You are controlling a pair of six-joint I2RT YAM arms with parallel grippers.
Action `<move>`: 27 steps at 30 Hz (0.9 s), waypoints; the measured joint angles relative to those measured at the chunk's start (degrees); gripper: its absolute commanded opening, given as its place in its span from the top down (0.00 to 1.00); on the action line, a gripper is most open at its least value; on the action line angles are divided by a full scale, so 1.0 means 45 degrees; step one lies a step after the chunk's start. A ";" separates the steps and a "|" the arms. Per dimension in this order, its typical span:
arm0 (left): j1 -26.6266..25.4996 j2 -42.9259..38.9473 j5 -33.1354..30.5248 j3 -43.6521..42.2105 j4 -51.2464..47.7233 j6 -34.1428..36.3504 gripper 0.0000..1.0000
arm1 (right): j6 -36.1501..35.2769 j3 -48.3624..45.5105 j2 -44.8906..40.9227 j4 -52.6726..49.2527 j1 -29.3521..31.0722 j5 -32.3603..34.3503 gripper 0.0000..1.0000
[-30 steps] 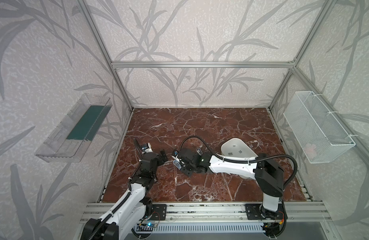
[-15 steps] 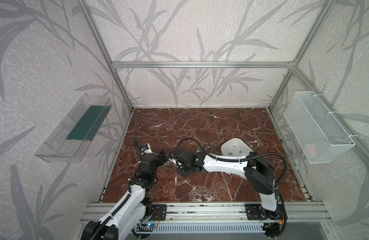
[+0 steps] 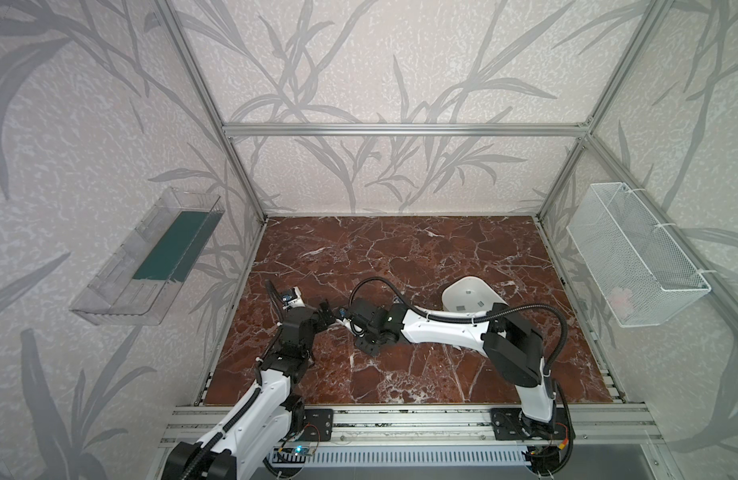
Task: Load the staples into the stapler
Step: 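Lower the staple strip into the light blue stapler nearest the left gripper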
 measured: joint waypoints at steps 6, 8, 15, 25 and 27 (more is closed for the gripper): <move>0.0000 0.0000 0.0000 0.0000 0.0005 -0.0005 0.01 | -0.0102 0.0180 0.0092 -0.0024 0.0000 0.0005 0.88; 0.0000 -0.0005 0.0000 0.0000 0.0005 0.0000 0.01 | -0.0136 0.0272 0.0170 -0.0044 -0.0010 0.0005 0.88; 0.0000 -0.0024 -0.0005 -0.0058 0.0078 -0.0005 0.01 | -0.0141 0.0374 0.0442 -0.0068 -0.0180 0.0000 0.88; 0.0000 -0.0024 -0.0005 -0.0058 0.0097 -0.0005 0.01 | -0.0141 0.0379 0.0612 -0.0097 -0.0267 -0.0010 0.88; 0.0000 -0.0024 -0.0005 -0.0058 0.0102 -0.0005 0.01 | -0.0141 0.0384 0.0612 -0.0097 -0.0277 -0.0010 0.88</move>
